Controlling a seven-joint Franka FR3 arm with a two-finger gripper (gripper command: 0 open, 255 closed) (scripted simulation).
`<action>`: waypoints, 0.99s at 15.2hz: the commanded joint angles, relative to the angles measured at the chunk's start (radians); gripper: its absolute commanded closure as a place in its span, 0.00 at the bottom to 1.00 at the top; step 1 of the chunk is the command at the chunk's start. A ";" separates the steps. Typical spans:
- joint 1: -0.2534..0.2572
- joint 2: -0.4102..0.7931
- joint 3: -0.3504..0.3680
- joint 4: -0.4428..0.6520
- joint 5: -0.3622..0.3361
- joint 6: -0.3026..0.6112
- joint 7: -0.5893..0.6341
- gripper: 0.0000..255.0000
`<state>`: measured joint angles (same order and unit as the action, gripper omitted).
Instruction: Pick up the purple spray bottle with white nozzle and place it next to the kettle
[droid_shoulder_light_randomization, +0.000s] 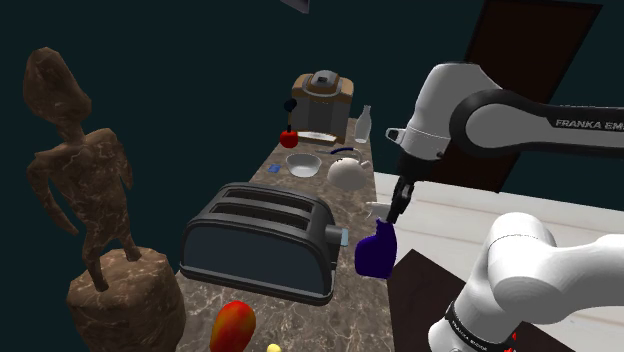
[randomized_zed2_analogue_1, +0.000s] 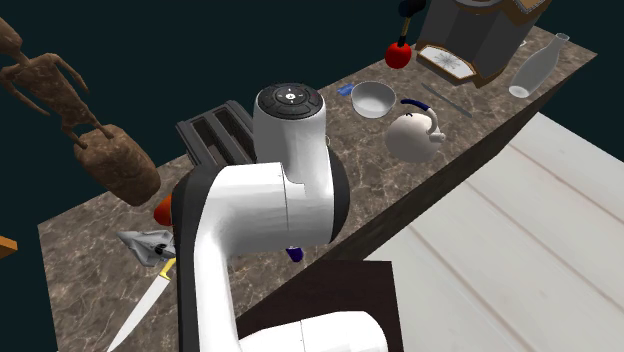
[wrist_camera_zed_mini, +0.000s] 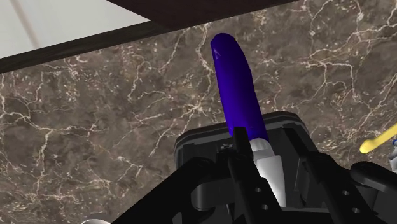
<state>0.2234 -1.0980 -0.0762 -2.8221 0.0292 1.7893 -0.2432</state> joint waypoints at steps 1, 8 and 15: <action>0.002 0.007 0.002 0.029 0.002 -0.022 0.003 1.00; 0.006 0.025 0.006 0.131 0.005 -0.105 0.010 1.00; 0.010 0.052 0.009 0.237 0.008 -0.184 0.016 1.00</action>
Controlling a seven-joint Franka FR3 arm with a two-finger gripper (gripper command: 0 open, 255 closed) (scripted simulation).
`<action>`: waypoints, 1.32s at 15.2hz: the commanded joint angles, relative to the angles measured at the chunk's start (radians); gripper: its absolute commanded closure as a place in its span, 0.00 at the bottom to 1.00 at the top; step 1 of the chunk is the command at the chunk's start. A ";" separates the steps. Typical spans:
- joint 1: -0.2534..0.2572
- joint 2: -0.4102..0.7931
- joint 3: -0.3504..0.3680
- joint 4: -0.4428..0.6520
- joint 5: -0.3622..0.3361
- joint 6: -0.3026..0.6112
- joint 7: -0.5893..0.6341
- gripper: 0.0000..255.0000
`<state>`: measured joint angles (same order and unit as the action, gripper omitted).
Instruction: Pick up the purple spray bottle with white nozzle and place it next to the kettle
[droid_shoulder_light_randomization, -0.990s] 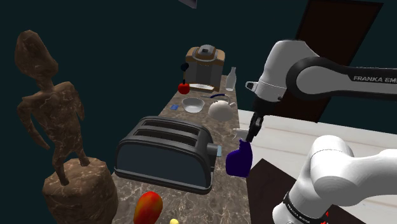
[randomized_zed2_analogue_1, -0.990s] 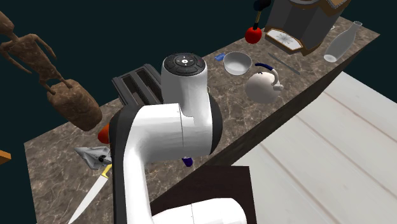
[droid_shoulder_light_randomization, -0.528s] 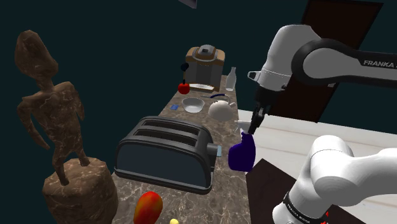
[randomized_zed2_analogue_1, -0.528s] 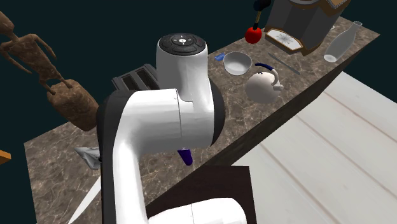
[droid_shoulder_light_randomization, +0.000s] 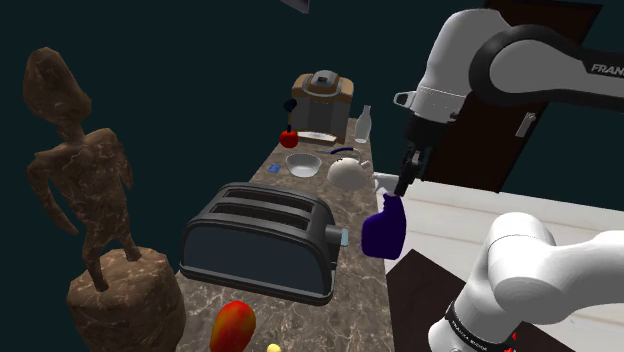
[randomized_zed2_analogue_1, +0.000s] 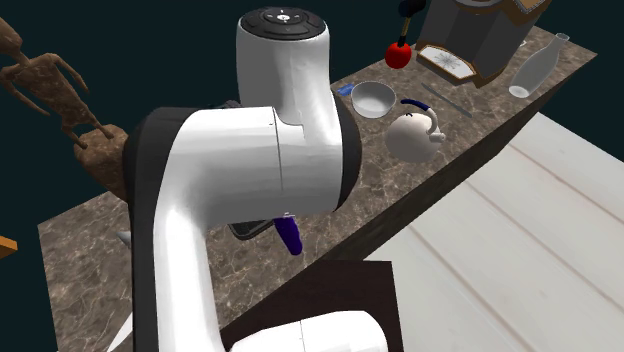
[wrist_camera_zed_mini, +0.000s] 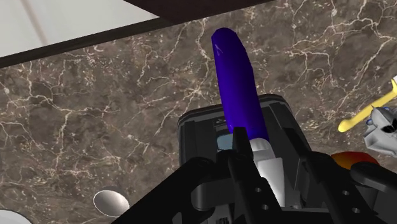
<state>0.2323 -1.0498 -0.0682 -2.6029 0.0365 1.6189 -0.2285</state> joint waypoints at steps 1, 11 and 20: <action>0.001 0.009 0.002 0.034 0.002 -0.025 0.003 1.00; 0.007 0.063 0.004 0.196 0.006 -0.133 0.011 1.00; 0.012 0.123 0.006 0.353 0.010 -0.229 0.019 1.00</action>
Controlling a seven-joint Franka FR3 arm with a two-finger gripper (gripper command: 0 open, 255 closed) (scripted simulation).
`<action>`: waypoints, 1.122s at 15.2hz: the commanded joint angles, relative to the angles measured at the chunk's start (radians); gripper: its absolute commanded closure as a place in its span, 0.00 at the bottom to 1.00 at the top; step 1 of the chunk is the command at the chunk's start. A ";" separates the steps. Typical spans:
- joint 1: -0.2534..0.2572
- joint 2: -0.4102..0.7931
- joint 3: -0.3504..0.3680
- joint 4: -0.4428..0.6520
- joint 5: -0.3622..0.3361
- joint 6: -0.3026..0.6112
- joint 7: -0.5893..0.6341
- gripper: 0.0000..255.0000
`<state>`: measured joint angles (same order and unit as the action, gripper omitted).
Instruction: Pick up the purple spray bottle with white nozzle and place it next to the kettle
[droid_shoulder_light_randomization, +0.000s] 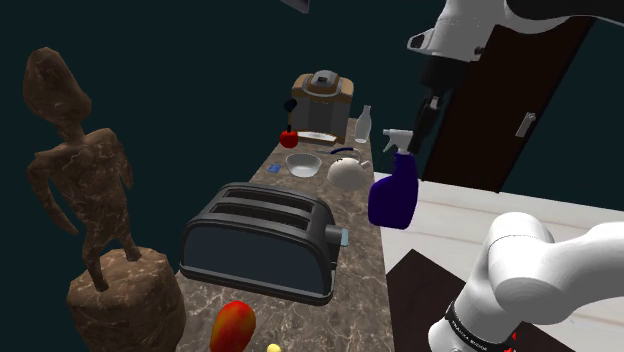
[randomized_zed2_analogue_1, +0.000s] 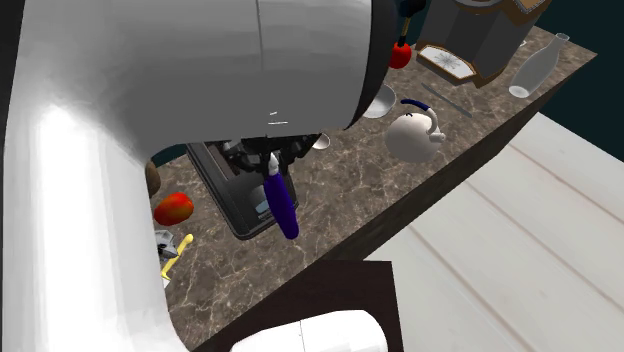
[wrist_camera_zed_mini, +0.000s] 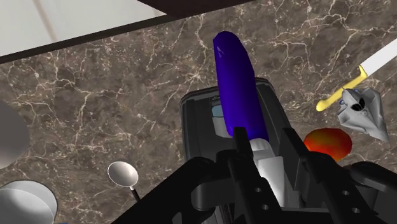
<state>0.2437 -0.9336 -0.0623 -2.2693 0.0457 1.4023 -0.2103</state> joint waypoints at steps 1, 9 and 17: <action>0.001 0.014 0.000 0.038 0.001 -0.023 0.002 1.00; 0.006 0.078 0.000 0.189 0.004 -0.110 0.009 1.00; 0.007 0.153 -0.043 0.310 -0.022 -0.158 -0.032 1.00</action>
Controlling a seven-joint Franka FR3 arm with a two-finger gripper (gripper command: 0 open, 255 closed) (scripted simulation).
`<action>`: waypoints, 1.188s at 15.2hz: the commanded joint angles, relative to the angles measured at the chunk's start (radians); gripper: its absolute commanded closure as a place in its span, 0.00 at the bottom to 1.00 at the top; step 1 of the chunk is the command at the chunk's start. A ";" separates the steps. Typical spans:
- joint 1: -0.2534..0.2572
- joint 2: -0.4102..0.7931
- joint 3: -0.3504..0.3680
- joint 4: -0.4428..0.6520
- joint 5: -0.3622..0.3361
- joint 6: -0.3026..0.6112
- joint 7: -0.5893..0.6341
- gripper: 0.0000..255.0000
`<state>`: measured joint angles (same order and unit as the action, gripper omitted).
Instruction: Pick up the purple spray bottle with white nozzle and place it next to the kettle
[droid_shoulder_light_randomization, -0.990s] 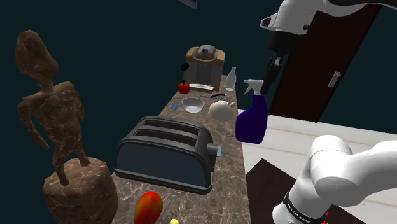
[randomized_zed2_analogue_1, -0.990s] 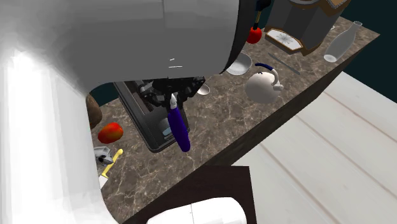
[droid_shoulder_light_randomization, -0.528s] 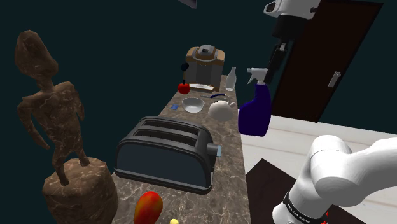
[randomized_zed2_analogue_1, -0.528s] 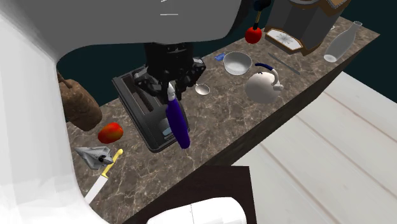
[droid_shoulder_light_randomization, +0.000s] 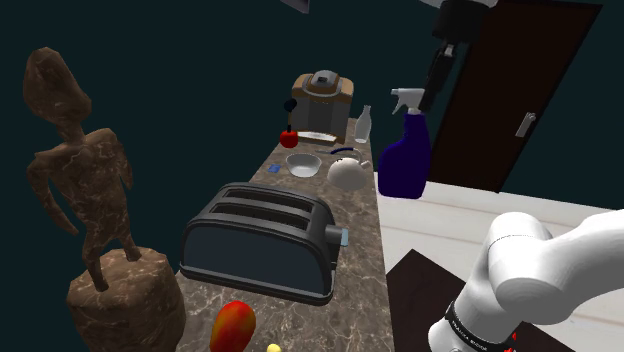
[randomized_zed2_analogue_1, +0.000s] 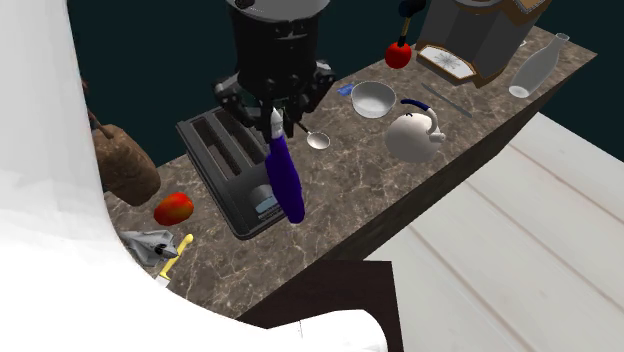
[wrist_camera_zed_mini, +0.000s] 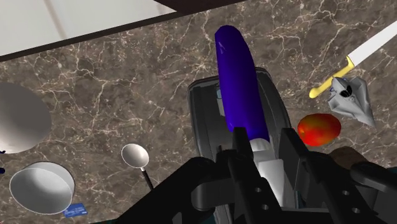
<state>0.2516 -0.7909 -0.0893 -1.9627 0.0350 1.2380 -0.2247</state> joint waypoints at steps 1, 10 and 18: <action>-0.002 0.023 -0.038 0.008 -0.024 0.014 -0.041 1.00; -0.004 0.187 -0.237 0.100 -0.113 0.089 -0.247 1.00; 0.007 0.405 -0.433 0.264 -0.111 0.142 -0.447 1.00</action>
<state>0.2558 -0.4231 -0.4947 -1.7330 -0.0824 1.3778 -0.6428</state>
